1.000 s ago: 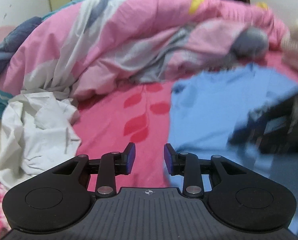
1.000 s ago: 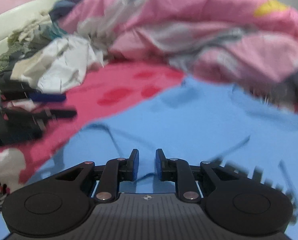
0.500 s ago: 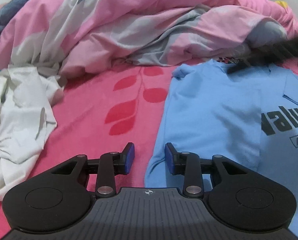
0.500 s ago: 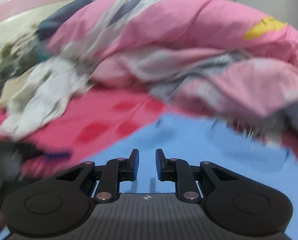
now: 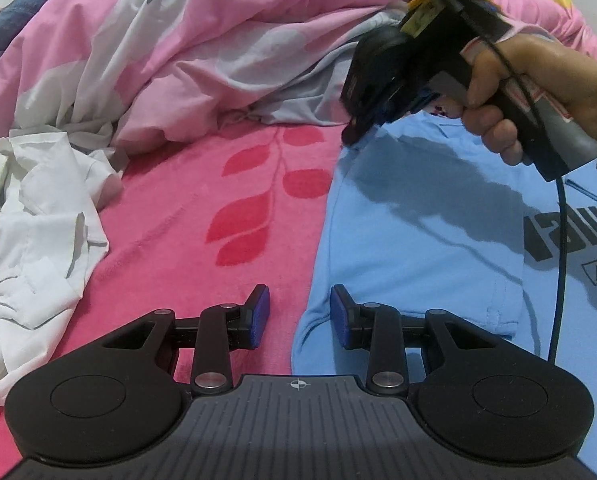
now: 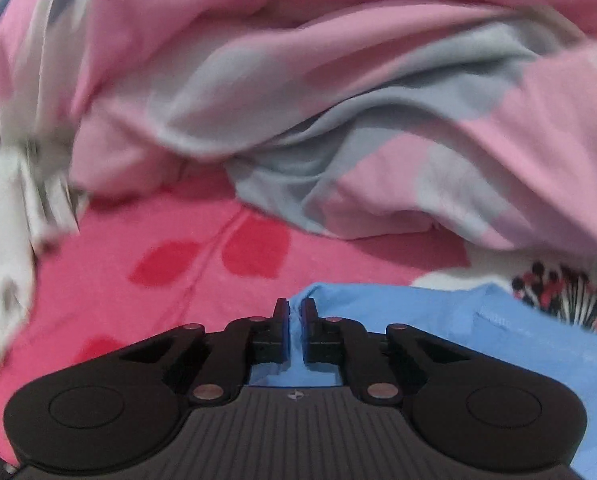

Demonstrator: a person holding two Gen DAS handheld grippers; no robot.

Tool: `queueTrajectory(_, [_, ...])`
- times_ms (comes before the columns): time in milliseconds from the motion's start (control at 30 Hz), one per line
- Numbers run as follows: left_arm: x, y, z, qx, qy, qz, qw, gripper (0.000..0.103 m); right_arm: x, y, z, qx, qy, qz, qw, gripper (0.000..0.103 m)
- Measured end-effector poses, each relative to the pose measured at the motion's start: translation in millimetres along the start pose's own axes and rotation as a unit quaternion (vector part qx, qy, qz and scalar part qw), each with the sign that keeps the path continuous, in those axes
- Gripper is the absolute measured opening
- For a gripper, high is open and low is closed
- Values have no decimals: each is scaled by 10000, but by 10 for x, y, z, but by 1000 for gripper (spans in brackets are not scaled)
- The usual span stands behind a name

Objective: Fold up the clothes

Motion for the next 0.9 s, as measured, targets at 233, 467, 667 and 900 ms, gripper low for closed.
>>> queueTrajectory(233, [5,7,-5,-31,-48,-2,10000,34,106,49,-583,-942,-2273,-257,9689,6])
queueTrajectory(467, [5,15,2,-10,-36,10,10000,34,-45,90,-747,-1053,-2747,-458,9546,6])
queueTrajectory(667, [7,16,-16,-40,-51,11,10000,34,-247,68,-377,-653,-1360,-161,9884,17])
queueTrajectory(900, [14,23,-5,-27,-74,0,10000,34,-184,-230,290,810,1202,371,9887,24])
Point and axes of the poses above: each gripper's, at about its wrist camera, not at the fingertips, and y roughly against the way its jaws point, z to its left, x to its underside, the point moved 5 cm from there along -y, roughly the way its jaws point, and after that the axes turned 7 degrees about x, right-handed, at the moved point
